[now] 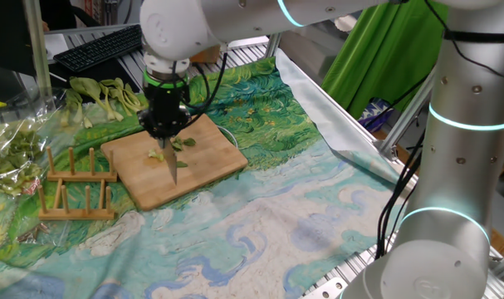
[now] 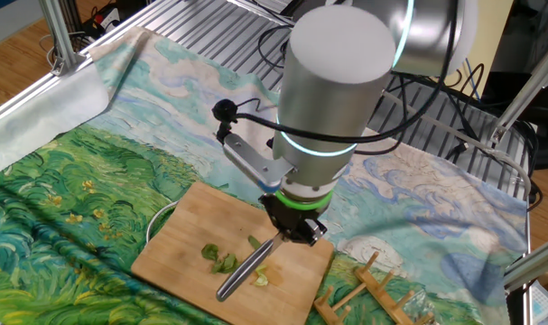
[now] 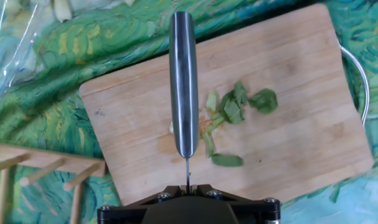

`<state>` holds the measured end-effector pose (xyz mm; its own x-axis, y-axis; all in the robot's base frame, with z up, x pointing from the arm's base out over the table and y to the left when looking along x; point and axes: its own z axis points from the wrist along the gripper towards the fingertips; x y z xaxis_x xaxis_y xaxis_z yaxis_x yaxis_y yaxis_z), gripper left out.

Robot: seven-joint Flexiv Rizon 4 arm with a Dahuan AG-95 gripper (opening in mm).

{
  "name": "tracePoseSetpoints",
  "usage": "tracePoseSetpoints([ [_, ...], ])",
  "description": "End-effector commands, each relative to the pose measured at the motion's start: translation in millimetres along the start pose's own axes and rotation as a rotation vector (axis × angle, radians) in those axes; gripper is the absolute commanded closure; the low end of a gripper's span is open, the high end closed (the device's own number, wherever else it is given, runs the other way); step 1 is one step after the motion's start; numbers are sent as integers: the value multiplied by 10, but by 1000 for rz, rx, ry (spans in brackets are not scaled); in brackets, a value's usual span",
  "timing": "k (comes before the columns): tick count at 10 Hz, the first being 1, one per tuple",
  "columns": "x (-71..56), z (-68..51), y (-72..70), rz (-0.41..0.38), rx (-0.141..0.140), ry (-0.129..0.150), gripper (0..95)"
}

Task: Chop the pakchoi

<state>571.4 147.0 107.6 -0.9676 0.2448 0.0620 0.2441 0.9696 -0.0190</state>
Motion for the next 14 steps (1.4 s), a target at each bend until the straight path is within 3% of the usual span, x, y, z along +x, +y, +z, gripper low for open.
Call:
tracePoseSetpoints([
  [1, -7, 12, 10, 16, 0, 1, 950],
  [5, -25, 48, 31, 65, 1, 16, 950],
  [9, -25, 48, 31, 23, 7, -8, 950],
  [12, -25, 48, 31, 4, -4, -6, 950],
  [13, -25, 48, 31, 22, 9, -5, 950],
  [14, -25, 48, 31, 28, -1, -2, 950],
])
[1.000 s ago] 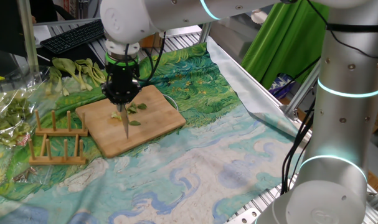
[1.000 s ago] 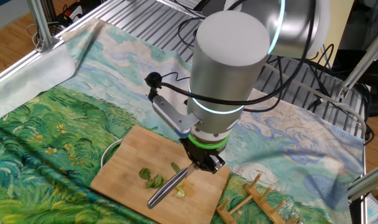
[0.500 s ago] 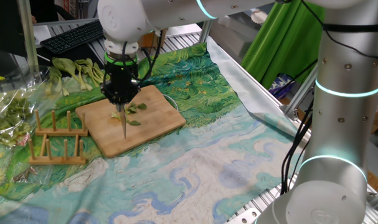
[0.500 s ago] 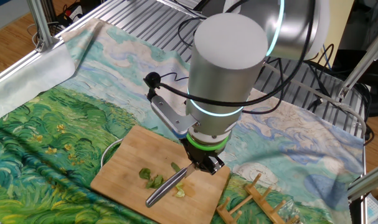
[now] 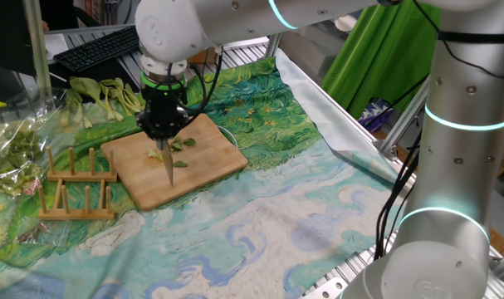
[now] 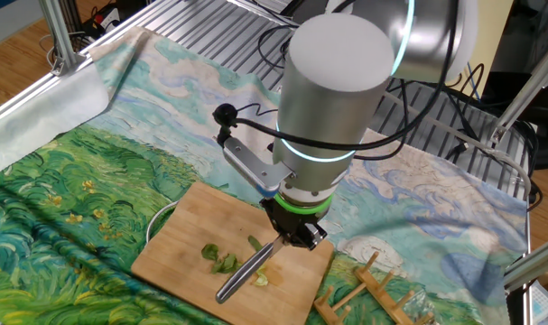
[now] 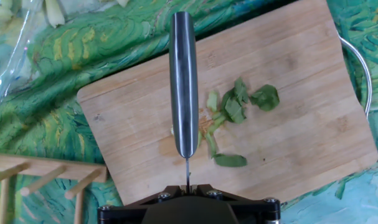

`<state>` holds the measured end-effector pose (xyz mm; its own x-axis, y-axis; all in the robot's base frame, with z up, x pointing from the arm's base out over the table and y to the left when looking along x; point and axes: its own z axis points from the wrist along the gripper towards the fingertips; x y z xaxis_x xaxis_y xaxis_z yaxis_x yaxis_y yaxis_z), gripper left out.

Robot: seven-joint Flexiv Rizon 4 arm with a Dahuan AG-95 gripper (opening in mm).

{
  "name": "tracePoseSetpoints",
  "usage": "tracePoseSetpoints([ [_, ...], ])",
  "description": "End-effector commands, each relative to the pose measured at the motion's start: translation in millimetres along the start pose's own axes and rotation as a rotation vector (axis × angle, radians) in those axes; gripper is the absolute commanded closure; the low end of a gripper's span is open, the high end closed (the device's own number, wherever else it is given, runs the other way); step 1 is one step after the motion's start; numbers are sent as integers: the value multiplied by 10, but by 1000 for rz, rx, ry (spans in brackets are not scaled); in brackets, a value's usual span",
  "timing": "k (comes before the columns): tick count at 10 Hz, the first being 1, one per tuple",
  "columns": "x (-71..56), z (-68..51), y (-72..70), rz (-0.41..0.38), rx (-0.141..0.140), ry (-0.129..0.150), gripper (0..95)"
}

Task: Chop the pakchoi

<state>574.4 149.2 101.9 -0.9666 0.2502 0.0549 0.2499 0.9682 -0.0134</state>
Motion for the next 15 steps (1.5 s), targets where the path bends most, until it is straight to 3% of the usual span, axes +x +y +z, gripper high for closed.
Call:
tracePoseSetpoints([
  [1, 2, -6, 1, 31, -13, 13, 950],
  [3, 24, -13, 62, 63, -40, 22, 950],
  [7, 194, -75, 366, 98, -56, 30, 950],
  [10, 329, -188, 600, 122, -55, 30, 950],
  [15, 296, -291, 957, 191, -47, 34, 950],
])
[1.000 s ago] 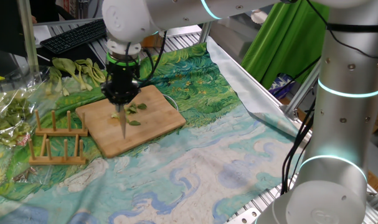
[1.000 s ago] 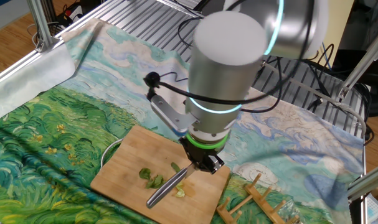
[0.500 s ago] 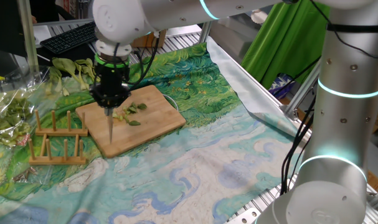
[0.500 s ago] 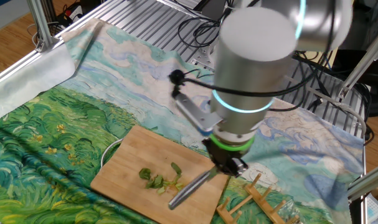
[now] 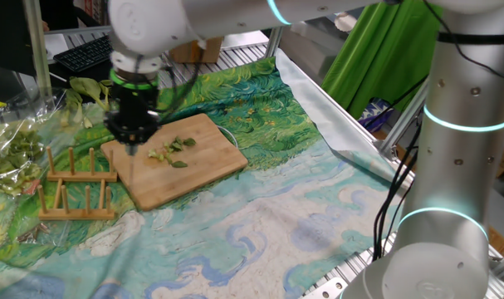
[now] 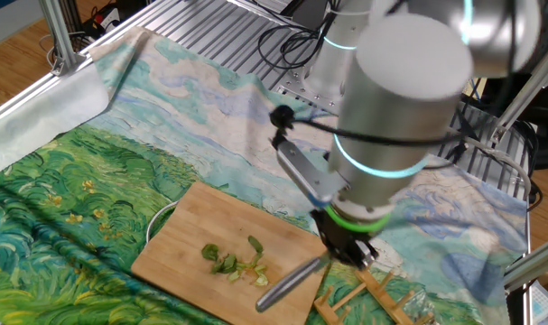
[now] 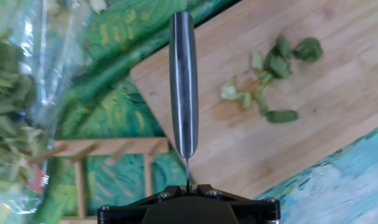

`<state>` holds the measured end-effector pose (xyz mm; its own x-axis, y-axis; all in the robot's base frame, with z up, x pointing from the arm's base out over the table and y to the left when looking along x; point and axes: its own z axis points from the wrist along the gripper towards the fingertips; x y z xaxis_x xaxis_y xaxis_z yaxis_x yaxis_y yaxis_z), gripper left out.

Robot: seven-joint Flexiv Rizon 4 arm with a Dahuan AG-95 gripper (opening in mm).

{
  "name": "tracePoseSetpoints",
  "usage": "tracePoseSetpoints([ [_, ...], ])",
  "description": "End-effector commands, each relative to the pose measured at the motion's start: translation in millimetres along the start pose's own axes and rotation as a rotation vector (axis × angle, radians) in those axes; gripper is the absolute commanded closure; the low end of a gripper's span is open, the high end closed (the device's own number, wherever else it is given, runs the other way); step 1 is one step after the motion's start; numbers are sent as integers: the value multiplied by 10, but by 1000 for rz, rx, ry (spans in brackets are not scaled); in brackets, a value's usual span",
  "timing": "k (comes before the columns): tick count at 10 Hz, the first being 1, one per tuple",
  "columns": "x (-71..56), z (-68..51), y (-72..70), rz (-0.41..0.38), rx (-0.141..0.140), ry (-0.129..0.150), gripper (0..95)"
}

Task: Chop the pakchoi

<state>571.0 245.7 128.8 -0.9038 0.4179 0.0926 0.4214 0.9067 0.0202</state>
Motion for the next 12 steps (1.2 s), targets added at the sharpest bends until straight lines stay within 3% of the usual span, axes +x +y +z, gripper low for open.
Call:
tracePoseSetpoints([
  [1, 14, -31, 69, 17, -1, -3, 950],
  [5, -7, -42, 275, 48, 2, -5, 950],
  [12, -63, 166, 442, 39, 4, -36, 950],
])
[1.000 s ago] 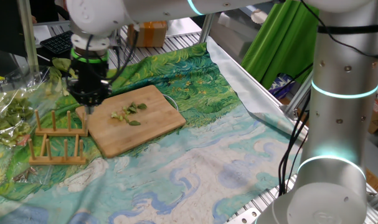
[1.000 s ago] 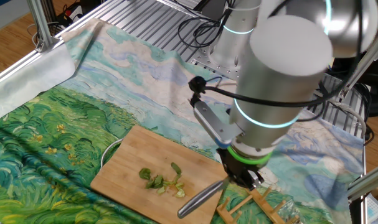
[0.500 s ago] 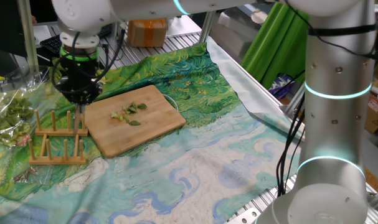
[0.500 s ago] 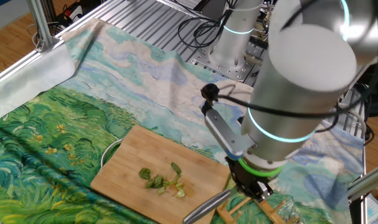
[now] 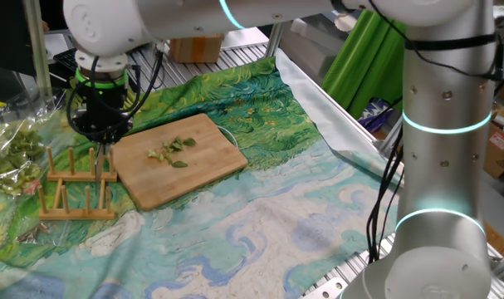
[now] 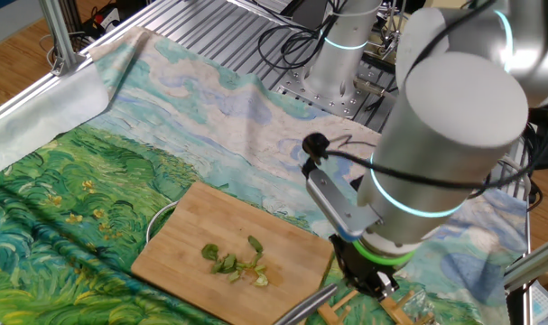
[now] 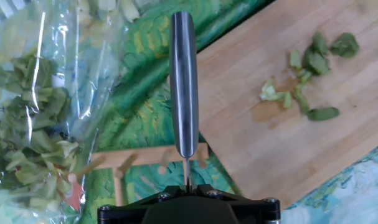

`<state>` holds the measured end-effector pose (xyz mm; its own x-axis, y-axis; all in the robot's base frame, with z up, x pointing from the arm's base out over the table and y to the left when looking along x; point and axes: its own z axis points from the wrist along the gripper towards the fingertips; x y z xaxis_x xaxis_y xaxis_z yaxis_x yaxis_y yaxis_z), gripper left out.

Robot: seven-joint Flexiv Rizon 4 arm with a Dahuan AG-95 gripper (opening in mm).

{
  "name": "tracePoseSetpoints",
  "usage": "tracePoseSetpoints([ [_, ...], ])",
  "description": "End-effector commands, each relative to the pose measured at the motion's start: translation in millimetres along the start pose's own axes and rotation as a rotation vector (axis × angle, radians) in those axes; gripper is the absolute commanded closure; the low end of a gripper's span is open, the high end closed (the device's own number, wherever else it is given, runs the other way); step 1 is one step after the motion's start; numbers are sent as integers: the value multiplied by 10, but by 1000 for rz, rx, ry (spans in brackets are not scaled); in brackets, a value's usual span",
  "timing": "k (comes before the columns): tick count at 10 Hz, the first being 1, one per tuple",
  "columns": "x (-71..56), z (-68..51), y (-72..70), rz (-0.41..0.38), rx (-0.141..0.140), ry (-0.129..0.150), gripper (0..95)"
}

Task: Chop the pakchoi

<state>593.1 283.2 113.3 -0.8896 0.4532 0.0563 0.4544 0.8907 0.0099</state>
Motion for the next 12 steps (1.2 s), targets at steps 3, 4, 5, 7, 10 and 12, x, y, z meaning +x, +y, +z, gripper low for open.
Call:
tracePoseSetpoints([
  [3, -5, 100, 53, -28, 23, -11, 950],
  [4, 26, 134, 37, -40, 28, -13, 950],
  [5, 63, 166, 17, -43, 28, -18, 950],
  [7, 115, 226, -3, -43, 22, -23, 950],
  [10, 139, 339, -2, -41, 15, -35, 950],
  [12, 143, 420, 3, -37, 9, -46, 950],
])
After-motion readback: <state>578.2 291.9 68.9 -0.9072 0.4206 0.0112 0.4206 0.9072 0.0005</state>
